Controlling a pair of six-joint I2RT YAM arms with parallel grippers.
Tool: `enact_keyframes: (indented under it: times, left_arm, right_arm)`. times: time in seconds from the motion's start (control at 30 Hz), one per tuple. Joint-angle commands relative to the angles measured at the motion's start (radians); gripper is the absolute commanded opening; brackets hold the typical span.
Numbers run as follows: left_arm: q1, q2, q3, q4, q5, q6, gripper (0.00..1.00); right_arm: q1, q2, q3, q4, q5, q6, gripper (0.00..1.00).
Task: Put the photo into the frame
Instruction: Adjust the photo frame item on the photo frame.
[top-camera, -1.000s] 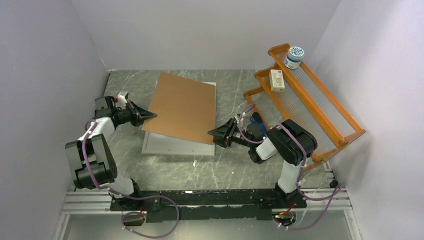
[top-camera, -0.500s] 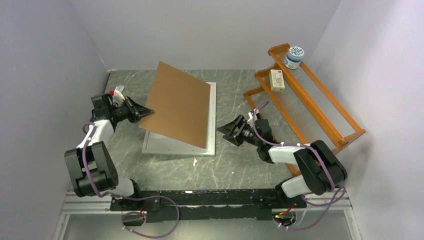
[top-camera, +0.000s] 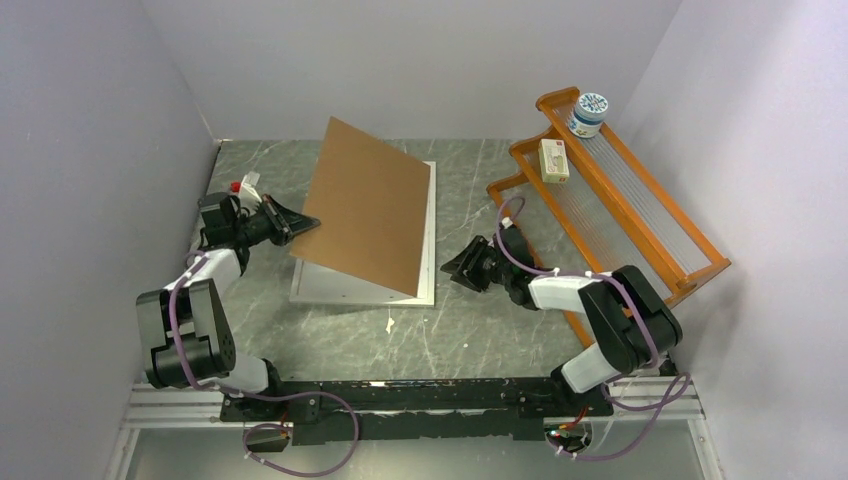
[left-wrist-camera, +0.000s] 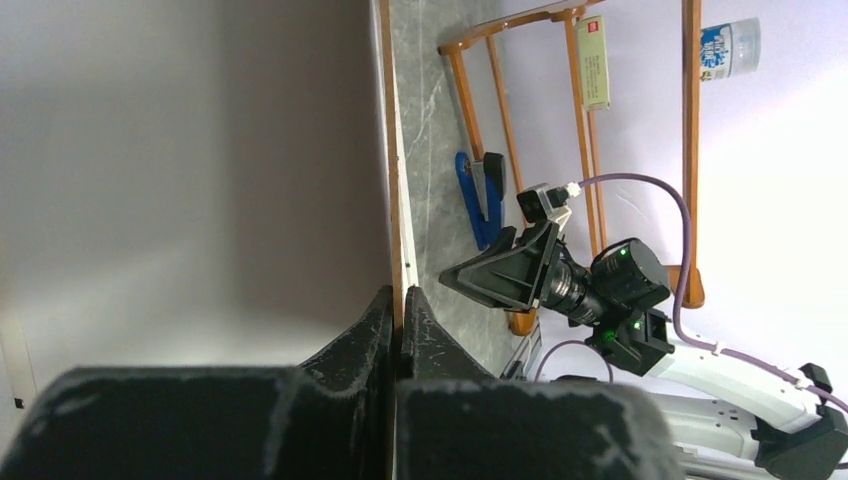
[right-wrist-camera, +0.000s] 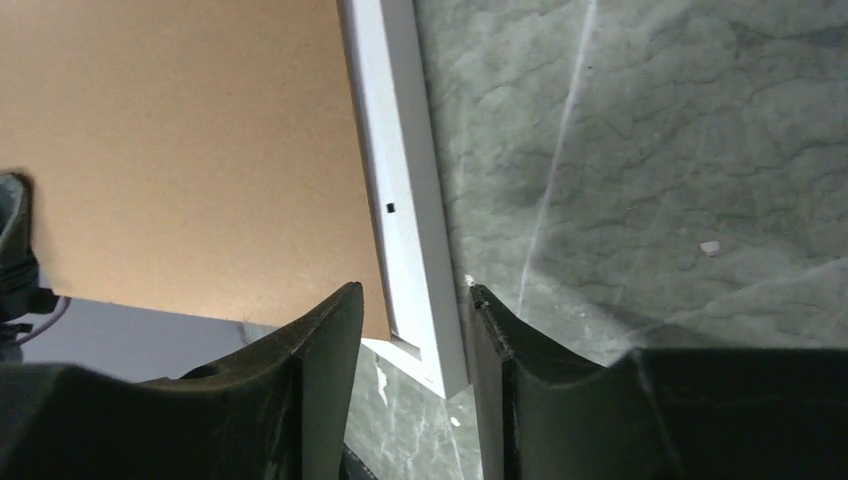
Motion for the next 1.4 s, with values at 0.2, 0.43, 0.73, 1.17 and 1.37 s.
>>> enact_keyframes:
  times: [0.2,0.43,0.73,1.17,1.37]
  left_arm:
    - [-0.042,-0.113,-0.036,0.018,-0.114,0.037,0.02]
    - [-0.045,-0.137,-0.085,-0.031,-0.121,0.055,0.03]
    - [-0.072,-0.042,-0.108,0.056,-0.099,0.04,0.03]
    - [-0.134,-0.018,-0.097,-0.063,-0.307,0.165,0.23]
    - [-0.172,0.018,-0.097,-0.033,-0.397,0.219,0.27]
  right_arm:
    - [0.014,0.105,0.083,-0.049,0.045,-0.036,0.32]
    - [0.043,0.158,0.076,-0.003,0.023,-0.009,0.31]
    - [0.066,0.208,0.072,0.03,-0.002,0.01,0.29]
    - [0.067,0.221,0.078,0.021,-0.004,-0.001,0.3]
    - [0.069,0.216,0.077,0.011,-0.001,-0.009,0.31]
